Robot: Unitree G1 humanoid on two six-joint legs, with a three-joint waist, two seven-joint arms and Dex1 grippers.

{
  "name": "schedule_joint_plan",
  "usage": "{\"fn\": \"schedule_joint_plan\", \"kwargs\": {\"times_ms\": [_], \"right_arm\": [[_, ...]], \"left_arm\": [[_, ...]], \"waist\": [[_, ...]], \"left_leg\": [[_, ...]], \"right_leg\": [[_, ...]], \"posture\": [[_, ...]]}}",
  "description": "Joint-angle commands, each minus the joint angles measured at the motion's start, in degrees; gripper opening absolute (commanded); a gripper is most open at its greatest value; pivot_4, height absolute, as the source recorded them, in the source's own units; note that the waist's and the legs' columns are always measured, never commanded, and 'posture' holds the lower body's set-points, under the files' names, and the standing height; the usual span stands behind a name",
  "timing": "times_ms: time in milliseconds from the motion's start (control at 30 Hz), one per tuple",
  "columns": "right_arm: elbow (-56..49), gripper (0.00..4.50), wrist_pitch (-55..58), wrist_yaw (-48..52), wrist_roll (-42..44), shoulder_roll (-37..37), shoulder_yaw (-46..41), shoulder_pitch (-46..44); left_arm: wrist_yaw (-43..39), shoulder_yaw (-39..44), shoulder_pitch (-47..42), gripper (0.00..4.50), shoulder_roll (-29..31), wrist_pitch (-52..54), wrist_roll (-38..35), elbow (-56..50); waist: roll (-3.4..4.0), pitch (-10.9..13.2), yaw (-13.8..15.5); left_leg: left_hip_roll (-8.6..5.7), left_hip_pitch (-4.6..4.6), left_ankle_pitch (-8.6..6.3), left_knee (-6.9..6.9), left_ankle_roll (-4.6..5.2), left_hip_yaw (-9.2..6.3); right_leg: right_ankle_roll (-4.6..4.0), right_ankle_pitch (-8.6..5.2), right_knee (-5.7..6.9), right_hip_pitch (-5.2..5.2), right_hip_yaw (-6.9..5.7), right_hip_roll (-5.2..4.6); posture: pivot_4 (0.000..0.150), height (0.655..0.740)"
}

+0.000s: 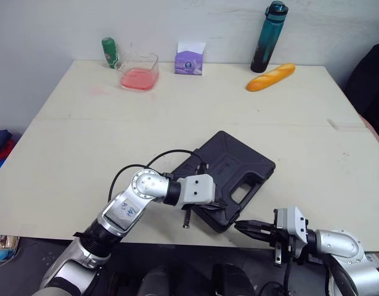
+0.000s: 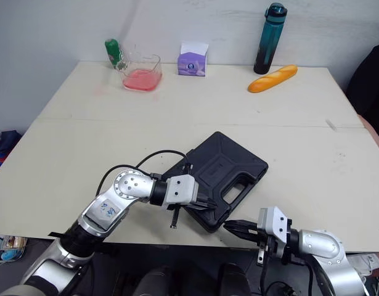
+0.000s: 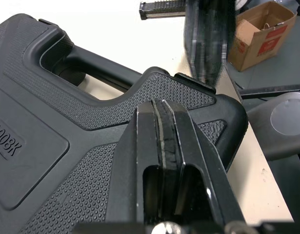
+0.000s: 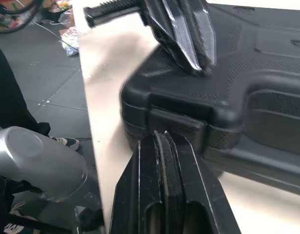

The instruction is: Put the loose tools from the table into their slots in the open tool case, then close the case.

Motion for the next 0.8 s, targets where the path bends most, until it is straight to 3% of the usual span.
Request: {"fn": "schedule_joint_plan", "kwargs": {"times_ms": [33,300,500,800], "right_arm": [[-0.67,0.0,-0.12,-0.33,1.84,-0.14,-1.74,-1.34],[-2.68,0.0,1.16,0.52,3.46,-1.21,-3.5,0.65],[-2.5,0.0,1.37,3.3,5.77,-6.57,-11.0,3.33],[5.0,0.0,0.55,6.54,6.28,-12.91,-21.62,0.47]], "left_arm": [[-1.21,-6.32,3.85,0.01,3.55,5.88,5.29,6.37],[-0.09,-3.72,3.96,0.01,2.69,1.27,4.35,6.78],[-0.22,7.05,4.2,0.01,1.16,-7.47,-3.64,3.28],[-0.75,23.09,7.49,0.01,8.16,-12.02,-10.04,-0.26]], "waist": [[0.02,-0.01,0.01],[0.08,-0.05,0.08],[0.23,0.34,0.25],[0.25,1.1,0.35]], "left_leg": [[0.01,0.0,0.0,-0.02,-0.01,0.0],[0.04,0.0,-0.01,-0.04,-0.03,-0.01],[0.03,-0.17,-0.01,-0.07,-0.03,-0.01],[-0.11,-0.86,0.24,-0.02,-0.32,-0.03]], "right_leg": [[-0.01,-0.01,0.0,0.0,0.0,0.01],[-0.04,-0.02,0.0,-0.01,-0.01,0.01],[-0.05,-0.03,-0.03,-0.19,-0.03,-0.01],[0.03,0.01,-0.04,-0.73,-0.22,0.03]], "posture": [[0.15,0.74],[0.15,0.74],[0.15,0.74],[0.15,0.74]]}}
